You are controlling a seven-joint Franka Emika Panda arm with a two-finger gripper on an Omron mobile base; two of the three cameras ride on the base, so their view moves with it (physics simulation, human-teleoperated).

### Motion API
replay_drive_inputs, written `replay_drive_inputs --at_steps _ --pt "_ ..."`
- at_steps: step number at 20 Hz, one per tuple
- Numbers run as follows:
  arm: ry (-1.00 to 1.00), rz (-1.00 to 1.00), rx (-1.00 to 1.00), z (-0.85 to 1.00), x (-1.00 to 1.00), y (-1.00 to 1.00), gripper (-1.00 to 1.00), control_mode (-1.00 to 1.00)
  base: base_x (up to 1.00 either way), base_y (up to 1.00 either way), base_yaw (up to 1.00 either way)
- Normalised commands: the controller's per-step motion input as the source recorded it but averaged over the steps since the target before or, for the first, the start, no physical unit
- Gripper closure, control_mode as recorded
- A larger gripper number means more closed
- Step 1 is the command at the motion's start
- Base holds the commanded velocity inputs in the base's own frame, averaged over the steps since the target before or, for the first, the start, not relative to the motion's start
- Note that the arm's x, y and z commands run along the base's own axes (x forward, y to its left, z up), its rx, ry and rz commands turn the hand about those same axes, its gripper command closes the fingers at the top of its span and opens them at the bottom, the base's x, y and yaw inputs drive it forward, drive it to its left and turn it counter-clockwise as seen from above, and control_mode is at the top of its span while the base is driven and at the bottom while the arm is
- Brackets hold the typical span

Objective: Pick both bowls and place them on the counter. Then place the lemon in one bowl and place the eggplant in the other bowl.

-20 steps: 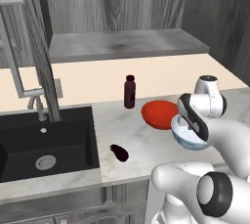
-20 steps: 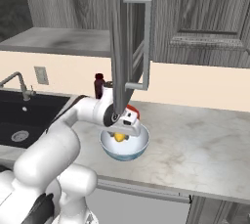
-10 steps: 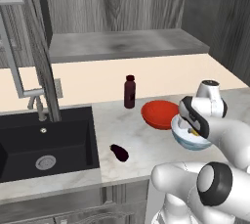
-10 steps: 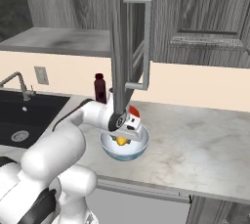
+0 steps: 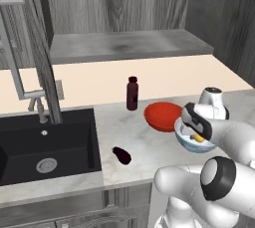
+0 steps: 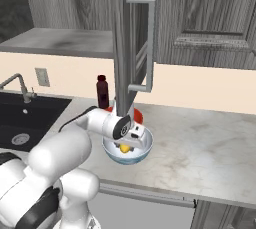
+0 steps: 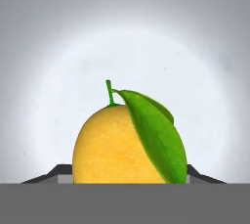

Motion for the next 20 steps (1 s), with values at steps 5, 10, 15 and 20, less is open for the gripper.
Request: replay_drive_inputs --at_steps 5,10,15,20 --pt "0.00 0.00 0.00 -0.11 0.08 0.00 1.00 -1.00 0.00 0.00 0.00" --pt "0.00 0.00 0.00 -0.07 0.01 0.00 1.00 -1.00 0.00 0.00 0.00" --pt "0.00 0.00 0.00 -0.07 0.02 0.00 1.00 -1.00 0.00 0.00 0.00" --pt "0.01 0.00 0.00 -0.08 0.07 0.00 -1.00 -1.00 0.00 0.00 0.00"
